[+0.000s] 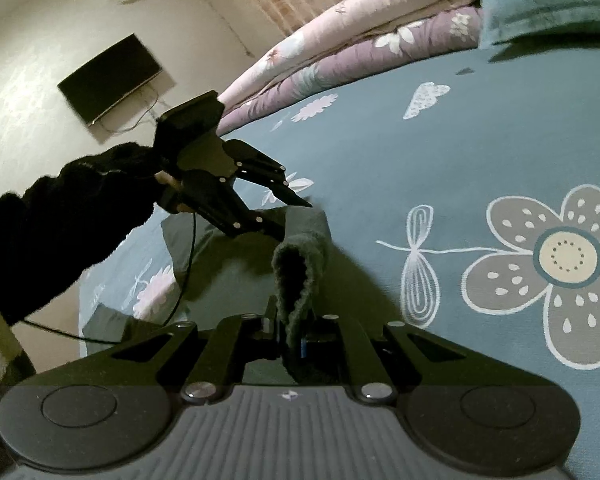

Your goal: Fold clothes

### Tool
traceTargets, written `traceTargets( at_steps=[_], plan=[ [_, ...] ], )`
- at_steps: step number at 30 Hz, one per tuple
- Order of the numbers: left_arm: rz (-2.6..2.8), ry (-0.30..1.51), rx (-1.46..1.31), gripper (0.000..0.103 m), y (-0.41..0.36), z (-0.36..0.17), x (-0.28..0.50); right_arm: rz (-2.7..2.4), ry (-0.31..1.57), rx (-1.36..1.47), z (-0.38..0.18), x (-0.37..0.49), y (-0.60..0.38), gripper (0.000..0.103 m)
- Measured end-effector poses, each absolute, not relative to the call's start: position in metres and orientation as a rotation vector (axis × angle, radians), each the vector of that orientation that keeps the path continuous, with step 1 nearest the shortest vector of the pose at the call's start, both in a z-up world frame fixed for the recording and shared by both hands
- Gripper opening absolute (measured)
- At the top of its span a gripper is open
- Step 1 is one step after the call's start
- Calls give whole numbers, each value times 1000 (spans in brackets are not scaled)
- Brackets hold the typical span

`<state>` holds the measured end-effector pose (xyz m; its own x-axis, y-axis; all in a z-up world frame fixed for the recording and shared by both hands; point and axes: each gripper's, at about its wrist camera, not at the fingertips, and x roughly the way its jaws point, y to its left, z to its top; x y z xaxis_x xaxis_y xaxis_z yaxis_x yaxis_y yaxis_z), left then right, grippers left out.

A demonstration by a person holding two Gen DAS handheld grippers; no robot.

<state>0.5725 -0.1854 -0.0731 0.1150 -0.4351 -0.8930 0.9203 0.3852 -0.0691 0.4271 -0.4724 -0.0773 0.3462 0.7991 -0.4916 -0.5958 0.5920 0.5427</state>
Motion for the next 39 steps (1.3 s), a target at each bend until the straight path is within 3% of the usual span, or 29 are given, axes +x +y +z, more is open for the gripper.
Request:
traceTargets(
  at_steps=[17, 28, 34, 37, 39],
  plan=[
    [-972, 647, 1142, 51, -189, -76, 466, 827, 608, -527, -61, 315, -389, 10],
    [-783, 286, 1553, 49, -197, -124, 395, 831, 655, -497, -77, 309, -391, 11],
    [-734, 227, 1598, 39, -201, -136, 385, 840, 679, -482, -83, 307, -388, 11],
    [-702, 165, 1672, 46, -197, -139, 387, 847, 685, -472, -85, 307, -386, 11],
    [-681, 178, 1693, 42, -194, -143, 393, 850, 684, -468, -84, 308, -386, 11]
  ],
)
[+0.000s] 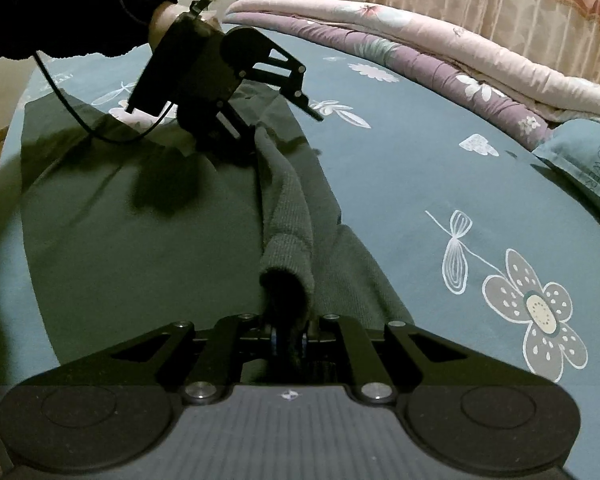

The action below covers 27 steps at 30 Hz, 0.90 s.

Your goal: Fold clothes

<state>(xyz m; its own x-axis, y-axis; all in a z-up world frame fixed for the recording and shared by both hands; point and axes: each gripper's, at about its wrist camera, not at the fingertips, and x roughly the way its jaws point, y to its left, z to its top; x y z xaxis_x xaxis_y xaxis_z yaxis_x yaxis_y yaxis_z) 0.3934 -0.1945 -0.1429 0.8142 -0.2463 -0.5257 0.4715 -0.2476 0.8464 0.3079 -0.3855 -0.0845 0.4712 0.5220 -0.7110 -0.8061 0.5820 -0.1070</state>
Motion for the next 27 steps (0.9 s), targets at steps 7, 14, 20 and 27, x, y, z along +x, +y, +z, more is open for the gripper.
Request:
traceTargets(
  at_steps=[7, 14, 20, 27],
  plan=[
    [-687, 141, 1749, 0, -190, -163, 391, 852, 689, -444, -85, 309, -387, 11],
    [-650, 146, 1693, 0, -193, -160, 392, 847, 699, -424, -87, 311, -388, 11],
    [-660, 181, 1704, 0, -199, -139, 389, 827, 695, -439, -83, 310, -387, 11],
    [-677, 229, 1736, 0, -197, -113, 373, 772, 664, -453, -73, 308, -395, 11]
  ],
)
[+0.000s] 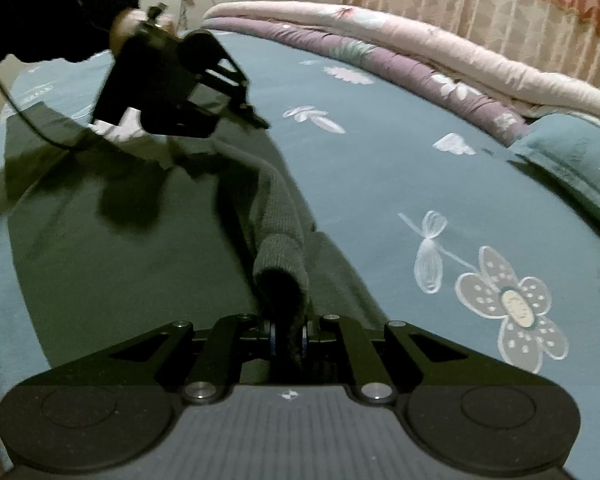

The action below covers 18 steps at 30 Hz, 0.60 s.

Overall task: Fold clothes
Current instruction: 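Lift the trousers off the bed with both grippers, hanging from the waistband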

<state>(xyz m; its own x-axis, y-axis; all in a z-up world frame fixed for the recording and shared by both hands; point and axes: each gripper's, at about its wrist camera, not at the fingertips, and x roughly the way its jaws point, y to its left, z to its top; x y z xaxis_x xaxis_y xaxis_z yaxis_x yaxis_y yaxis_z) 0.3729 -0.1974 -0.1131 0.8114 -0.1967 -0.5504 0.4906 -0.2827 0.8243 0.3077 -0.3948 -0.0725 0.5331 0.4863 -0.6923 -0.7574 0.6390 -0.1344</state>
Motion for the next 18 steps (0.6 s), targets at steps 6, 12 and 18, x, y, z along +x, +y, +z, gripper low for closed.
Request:
traceTargets(
  at_steps=[6, 12, 18],
  plan=[
    [-706, 307, 1710, 0, -198, -85, 331, 717, 623, -462, -65, 313, -405, 11],
    [-741, 389, 1673, 0, -204, -69, 298, 678, 580, -422, -58, 315, -421, 13],
    [-754, 425, 1607, 0, -212, -51, 269, 679, 548, -399, -50, 312, -432, 14]
  ],
)
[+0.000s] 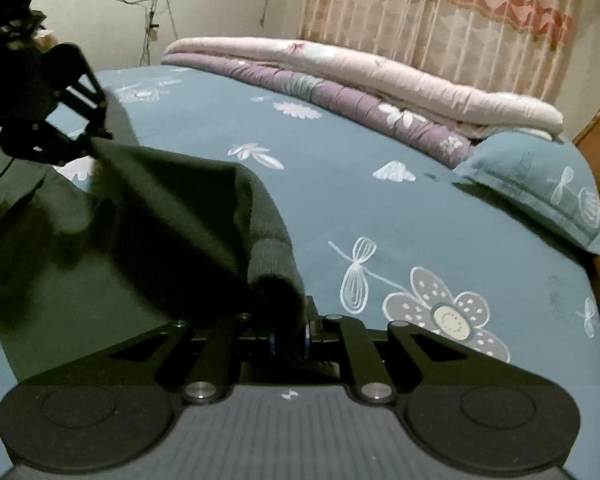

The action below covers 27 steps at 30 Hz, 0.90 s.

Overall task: Fold clothes
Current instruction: 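Lift the trousers off the bed with both grippers, hanging from the waistband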

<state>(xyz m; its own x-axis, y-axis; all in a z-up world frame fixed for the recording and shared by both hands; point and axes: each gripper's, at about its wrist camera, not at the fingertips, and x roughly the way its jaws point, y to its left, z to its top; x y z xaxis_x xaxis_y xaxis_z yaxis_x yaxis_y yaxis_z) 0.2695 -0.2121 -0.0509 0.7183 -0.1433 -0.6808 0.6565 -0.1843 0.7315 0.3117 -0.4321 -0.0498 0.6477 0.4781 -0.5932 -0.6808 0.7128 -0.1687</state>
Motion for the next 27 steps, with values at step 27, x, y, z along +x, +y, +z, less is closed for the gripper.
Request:
traceTargets(
  at_steps=[27],
  plan=[
    [-1115, 596, 1316, 0, -226, -78, 222, 626, 768, -607, -73, 259, -439, 41]
  ],
)
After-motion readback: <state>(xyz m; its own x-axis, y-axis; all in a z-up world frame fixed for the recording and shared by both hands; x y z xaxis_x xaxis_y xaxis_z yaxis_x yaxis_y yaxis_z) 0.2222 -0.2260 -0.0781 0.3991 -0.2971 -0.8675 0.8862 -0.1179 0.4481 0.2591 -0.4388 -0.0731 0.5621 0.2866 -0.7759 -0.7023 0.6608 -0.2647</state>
